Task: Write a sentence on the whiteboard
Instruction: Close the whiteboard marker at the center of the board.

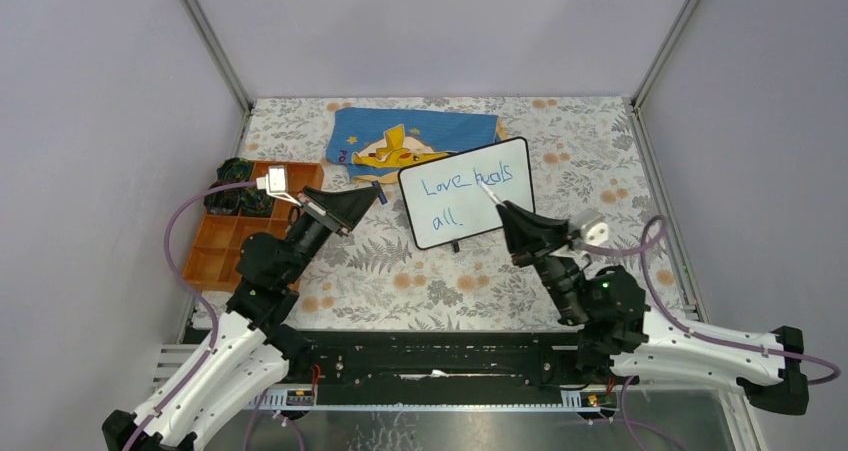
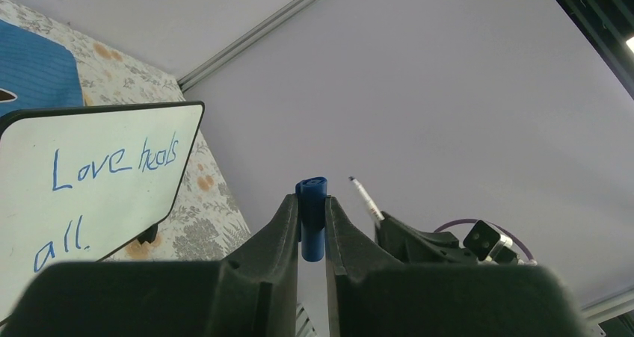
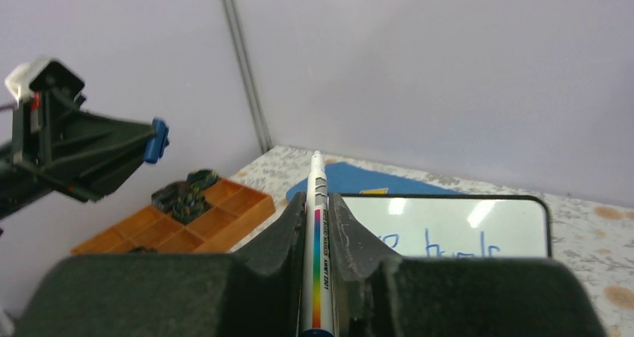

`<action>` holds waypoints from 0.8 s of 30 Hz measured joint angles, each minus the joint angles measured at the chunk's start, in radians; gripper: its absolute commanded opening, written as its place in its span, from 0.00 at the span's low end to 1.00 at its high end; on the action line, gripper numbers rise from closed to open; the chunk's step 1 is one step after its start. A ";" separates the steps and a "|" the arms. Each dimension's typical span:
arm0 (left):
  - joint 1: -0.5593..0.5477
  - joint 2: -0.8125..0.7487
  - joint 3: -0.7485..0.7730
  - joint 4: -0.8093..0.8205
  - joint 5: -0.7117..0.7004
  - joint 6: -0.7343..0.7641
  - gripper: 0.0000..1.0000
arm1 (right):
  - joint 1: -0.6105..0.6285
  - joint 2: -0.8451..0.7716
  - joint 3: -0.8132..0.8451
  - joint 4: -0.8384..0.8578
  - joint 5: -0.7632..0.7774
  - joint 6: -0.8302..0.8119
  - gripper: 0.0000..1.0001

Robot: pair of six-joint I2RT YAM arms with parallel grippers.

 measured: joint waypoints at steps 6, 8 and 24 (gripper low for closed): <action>0.000 0.015 -0.008 0.029 0.001 -0.010 0.00 | 0.000 -0.093 0.008 -0.020 0.030 -0.021 0.00; 0.000 0.022 -0.008 0.041 0.003 -0.014 0.00 | 0.000 -0.091 0.008 -0.035 0.028 -0.021 0.00; 0.000 0.017 -0.008 0.043 0.008 -0.015 0.00 | 0.000 -0.039 0.008 -0.097 -0.009 0.011 0.00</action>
